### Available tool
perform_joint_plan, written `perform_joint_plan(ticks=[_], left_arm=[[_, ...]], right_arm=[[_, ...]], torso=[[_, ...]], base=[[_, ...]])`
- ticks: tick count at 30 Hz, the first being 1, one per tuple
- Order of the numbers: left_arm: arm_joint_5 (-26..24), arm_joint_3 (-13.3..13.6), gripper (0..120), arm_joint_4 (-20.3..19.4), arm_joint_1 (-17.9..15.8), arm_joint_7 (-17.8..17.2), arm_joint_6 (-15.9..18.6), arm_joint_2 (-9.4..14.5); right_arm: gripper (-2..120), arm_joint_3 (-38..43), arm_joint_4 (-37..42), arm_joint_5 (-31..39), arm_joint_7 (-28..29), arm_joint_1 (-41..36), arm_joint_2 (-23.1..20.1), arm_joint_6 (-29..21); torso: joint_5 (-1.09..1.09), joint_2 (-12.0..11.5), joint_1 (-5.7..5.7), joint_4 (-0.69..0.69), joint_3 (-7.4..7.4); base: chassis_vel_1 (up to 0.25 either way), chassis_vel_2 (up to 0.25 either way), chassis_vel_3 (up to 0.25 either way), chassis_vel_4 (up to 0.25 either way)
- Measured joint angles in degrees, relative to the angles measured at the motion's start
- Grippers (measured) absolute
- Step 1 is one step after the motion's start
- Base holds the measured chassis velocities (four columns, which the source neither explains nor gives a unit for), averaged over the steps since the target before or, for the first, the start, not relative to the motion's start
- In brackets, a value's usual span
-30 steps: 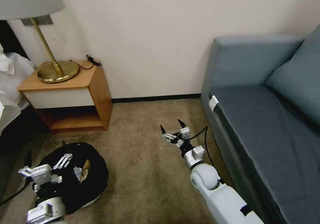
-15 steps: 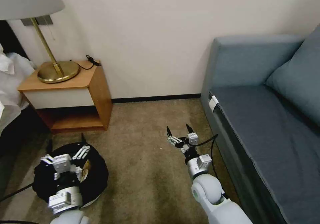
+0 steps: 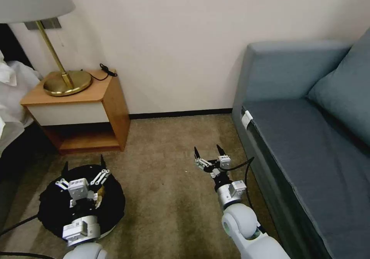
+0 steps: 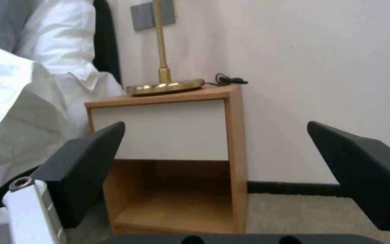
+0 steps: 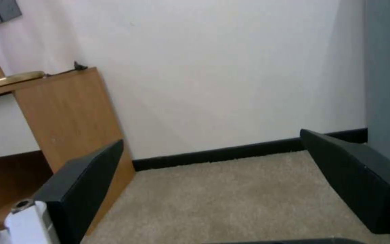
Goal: Pick up the trash bin, then pick up the garbage on the floor and place it into the trash bin.
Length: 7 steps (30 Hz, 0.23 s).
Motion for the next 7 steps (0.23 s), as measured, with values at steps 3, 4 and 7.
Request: perform_joint_plan(ticks=[3, 4, 7], left_arm=[[-0.02, -0.01, 100, 0.01, 0.01, 0.0, 0.0, 0.0], [-0.03, -0.02, 100, 0.02, 0.01, -0.01, 0.0, 0.0], [-0.05, -0.03, 100, 0.03, 0.02, -0.02, 0.0, 0.0]], right_arm=[[100, -0.01, -0.03, -0.01, -0.01, 0.02, -0.01, 0.0], [100, -0.01, -0.04, -0.01, -0.02, 0.02, -0.01, 0.0], [100, -0.02, -0.06, -0.01, -0.04, 0.04, -0.02, 0.0]], torso=[[0.0, 0.0, 0.0, 0.0, 0.0], [0.0, 0.0, 0.0, 0.0, 0.0], [0.0, 0.0, 0.0, 0.0, 0.0]], base=[[0.0, 0.0, 0.0, 0.0], [0.0, 0.0, 0.0, 0.0], [0.0, 0.0, 0.0, 0.0]])
